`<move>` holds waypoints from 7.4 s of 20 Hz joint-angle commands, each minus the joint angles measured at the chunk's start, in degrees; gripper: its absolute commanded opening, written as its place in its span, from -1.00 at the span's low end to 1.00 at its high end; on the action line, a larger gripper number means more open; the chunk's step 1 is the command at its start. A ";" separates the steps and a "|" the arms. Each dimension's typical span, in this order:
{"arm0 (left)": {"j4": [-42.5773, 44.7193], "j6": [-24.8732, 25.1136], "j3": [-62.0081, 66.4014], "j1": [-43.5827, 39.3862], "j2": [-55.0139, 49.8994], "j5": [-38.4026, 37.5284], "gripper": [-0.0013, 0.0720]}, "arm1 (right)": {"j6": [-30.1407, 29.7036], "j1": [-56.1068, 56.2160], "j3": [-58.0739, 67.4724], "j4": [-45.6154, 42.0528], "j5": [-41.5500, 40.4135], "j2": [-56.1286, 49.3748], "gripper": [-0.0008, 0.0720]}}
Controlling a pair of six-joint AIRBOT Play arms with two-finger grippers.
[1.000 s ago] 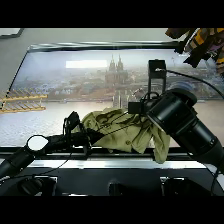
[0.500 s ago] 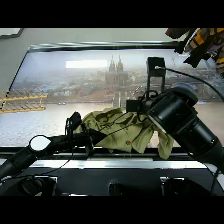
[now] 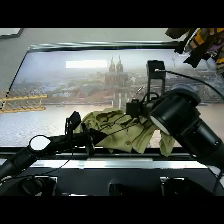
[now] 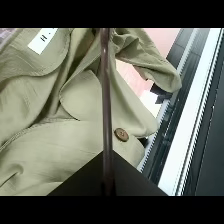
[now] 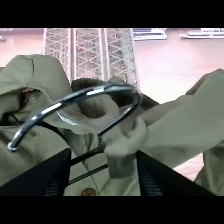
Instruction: Fold the clothes and pants, and hang the long-sleeved shirts on hangers.
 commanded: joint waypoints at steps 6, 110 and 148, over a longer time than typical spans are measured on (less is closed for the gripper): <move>-0.57 0.79 0.04 0.00 0.00 0.55 -0.91 | 5.25 -0.04 0.04 -9.33 1.95 8.35 0.38; 68.54 -98.31 41.62 5.01 -28.89 1.62 -0.92 | -98.55 -43.21 4.85 45.22 10.73 -4.50 -0.91; 69.59 -92.21 54.14 -0.68 -23.78 -0.76 -0.92 | -93.24 -36.26 3.58 46.84 -4.33 -13.90 -0.91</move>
